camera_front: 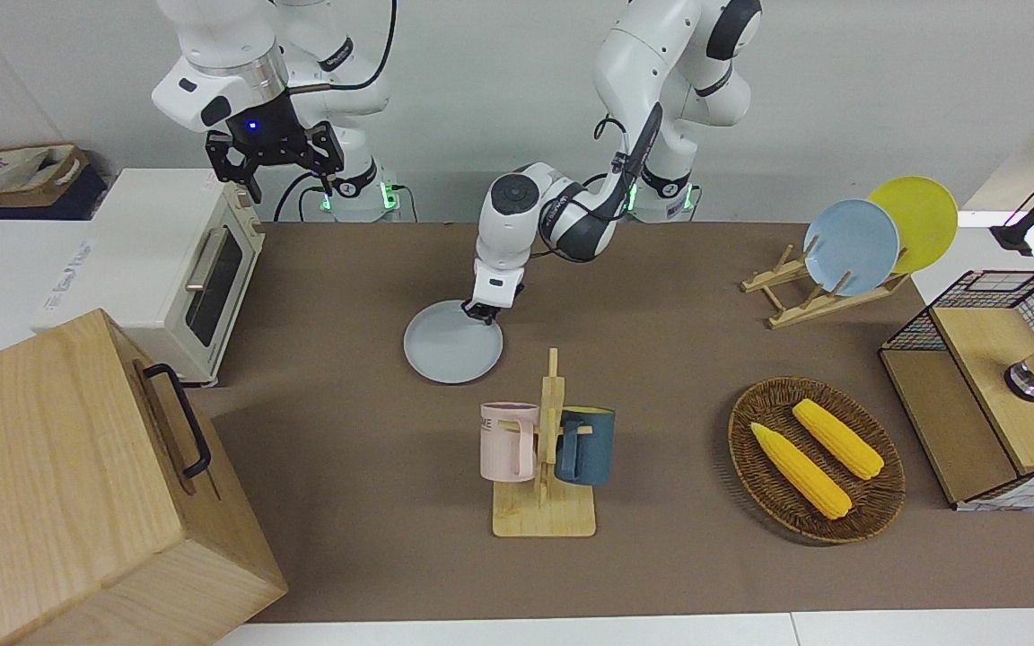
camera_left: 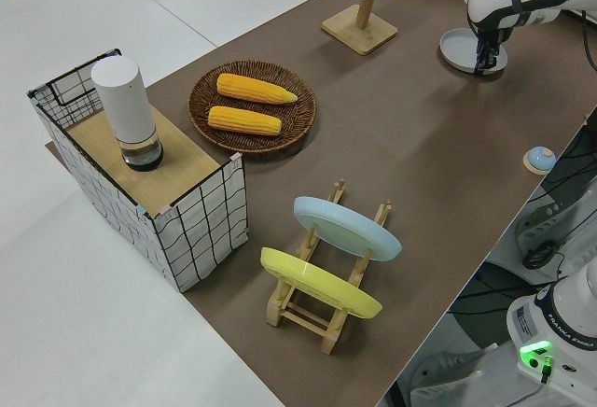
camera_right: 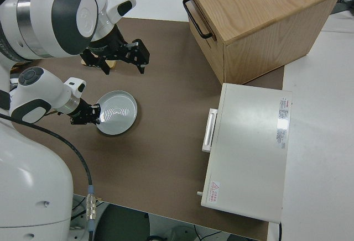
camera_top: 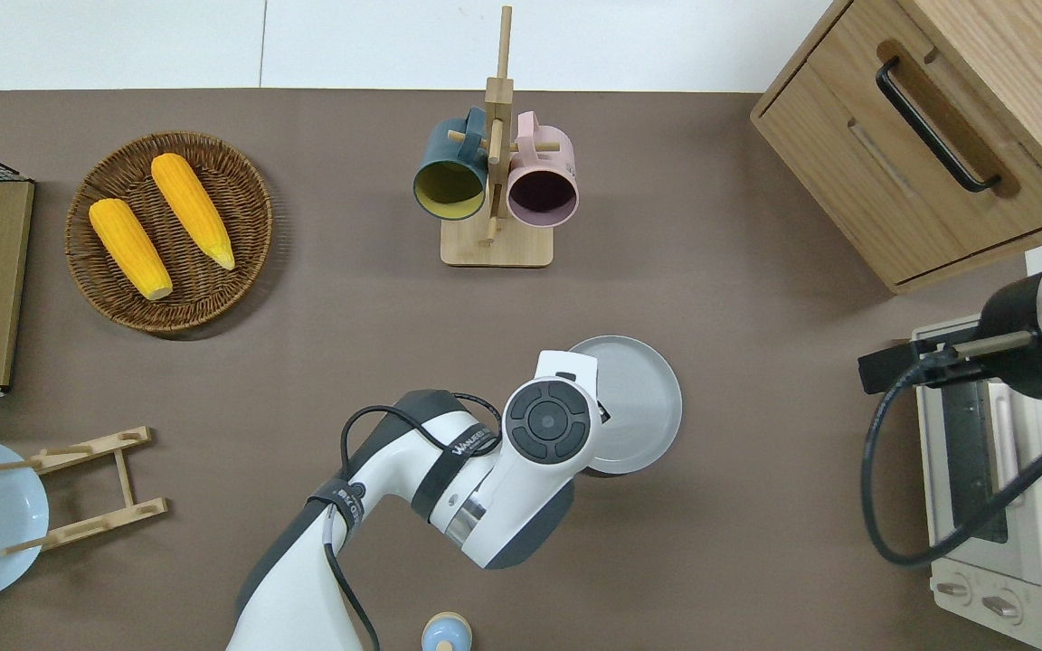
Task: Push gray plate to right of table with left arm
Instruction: 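Push the gray plate with the left gripper across the table, away from the basket, then release the gray plate and lift the left gripper away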
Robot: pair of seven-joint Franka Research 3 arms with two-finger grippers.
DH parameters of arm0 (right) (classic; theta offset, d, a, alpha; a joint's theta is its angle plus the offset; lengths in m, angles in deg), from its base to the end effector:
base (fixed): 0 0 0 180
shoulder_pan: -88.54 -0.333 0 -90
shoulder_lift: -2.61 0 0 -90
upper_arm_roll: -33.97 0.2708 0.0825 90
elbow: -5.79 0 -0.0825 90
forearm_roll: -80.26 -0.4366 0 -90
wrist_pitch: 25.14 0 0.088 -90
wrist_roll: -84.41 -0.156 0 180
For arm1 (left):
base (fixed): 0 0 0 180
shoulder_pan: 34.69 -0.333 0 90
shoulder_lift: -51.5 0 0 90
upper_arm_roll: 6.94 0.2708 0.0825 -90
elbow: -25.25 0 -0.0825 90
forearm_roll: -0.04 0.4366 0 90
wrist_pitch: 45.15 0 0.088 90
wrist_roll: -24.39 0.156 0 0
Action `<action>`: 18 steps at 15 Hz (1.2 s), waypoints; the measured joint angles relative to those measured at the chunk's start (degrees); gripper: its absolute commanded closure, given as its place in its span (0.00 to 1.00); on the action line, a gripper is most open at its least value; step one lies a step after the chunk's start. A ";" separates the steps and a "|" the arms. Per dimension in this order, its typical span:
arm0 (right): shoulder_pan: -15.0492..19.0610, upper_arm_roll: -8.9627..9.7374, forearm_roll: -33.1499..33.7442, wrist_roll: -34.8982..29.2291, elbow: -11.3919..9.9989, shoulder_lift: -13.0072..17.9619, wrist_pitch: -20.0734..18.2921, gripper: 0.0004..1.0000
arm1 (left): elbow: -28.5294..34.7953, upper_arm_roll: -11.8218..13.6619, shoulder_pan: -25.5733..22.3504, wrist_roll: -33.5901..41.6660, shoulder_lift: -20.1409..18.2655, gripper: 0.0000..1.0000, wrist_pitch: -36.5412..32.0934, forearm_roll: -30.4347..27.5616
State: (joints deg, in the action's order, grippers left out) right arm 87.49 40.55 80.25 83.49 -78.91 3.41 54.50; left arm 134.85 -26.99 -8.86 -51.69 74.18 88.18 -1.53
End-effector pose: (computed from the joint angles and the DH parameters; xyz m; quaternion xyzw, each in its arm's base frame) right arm 0.5751 0.0774 0.5712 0.9976 0.0585 -0.0371 0.0035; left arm 0.4512 -0.4732 0.1797 0.9562 0.2819 -0.0567 0.0547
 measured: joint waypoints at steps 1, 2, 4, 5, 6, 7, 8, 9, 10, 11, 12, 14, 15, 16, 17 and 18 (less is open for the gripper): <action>0.00 0.00 0.00 0.00 0.00 0.00 0.00 0.02 | -0.49 0.04 0.61 -0.72 0.26 1.00 0.00 0.03; 0.00 0.00 0.00 0.00 0.00 0.00 0.00 0.02 | -1.27 0.05 1.27 -1.45 0.62 1.00 0.00 0.03; 0.00 0.00 0.00 0.00 0.00 0.00 0.00 0.02 | -3.63 0.08 2.62 -3.24 1.82 0.99 -0.04 0.07; 0.00 0.00 0.00 0.00 0.00 0.00 0.00 0.02 | -4.21 0.13 3.08 -3.63 2.24 0.98 -0.05 0.08; 0.00 0.00 0.00 0.00 0.00 0.00 0.00 0.02 | -4.55 0.15 3.43 -3.97 2.56 0.91 -0.05 0.08; 0.00 0.00 0.00 0.00 0.00 0.00 0.00 0.02 | -4.79 0.20 3.67 -4.16 2.84 0.88 -0.05 0.11; 0.00 0.00 0.00 0.00 0.00 0.00 0.00 0.02 | -4.94 0.25 3.79 -4.22 3.06 0.76 -0.05 0.13; 0.00 0.00 0.00 0.00 0.00 0.00 0.00 0.02 | -4.98 0.25 3.81 -4.23 3.22 0.56 -0.07 0.13; 0.00 0.00 0.00 0.00 0.00 0.00 0.00 0.02 | -5.01 0.25 3.81 -4.23 3.37 0.40 -0.07 0.13; 0.00 0.00 0.00 0.00 0.00 0.00 0.00 0.02 | -5.01 0.27 3.82 -4.23 3.50 0.21 -0.07 0.13; 0.00 0.00 0.00 0.00 0.00 0.00 0.00 0.02 | -5.01 0.30 3.81 -4.23 3.59 0.01 -0.07 0.14; 0.00 0.00 0.00 0.00 0.00 0.00 0.00 0.02 | -5.08 0.51 3.82 -4.23 3.63 0.01 -0.07 0.15; 0.00 0.00 0.00 0.00 0.00 0.00 0.00 0.02 | -5.25 0.67 3.82 -4.23 3.63 0.01 -0.08 0.46; 0.00 0.00 0.00 0.00 0.00 0.00 0.00 0.02 | -5.55 0.83 3.82 -4.23 3.63 0.01 -0.14 1.19; 0.00 0.00 0.00 0.00 0.00 0.00 0.00 0.02 | -5.88 0.94 3.82 -4.24 3.62 0.01 -0.32 1.88; 0.00 0.00 0.00 0.00 0.00 0.00 0.00 0.02 | -6.24 1.02 3.82 -4.24 3.63 0.01 -0.59 2.36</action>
State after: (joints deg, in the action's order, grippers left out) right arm 87.49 40.55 80.25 83.49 -78.91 3.41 54.50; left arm 128.60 -25.97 -5.05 -55.93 77.81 87.58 0.82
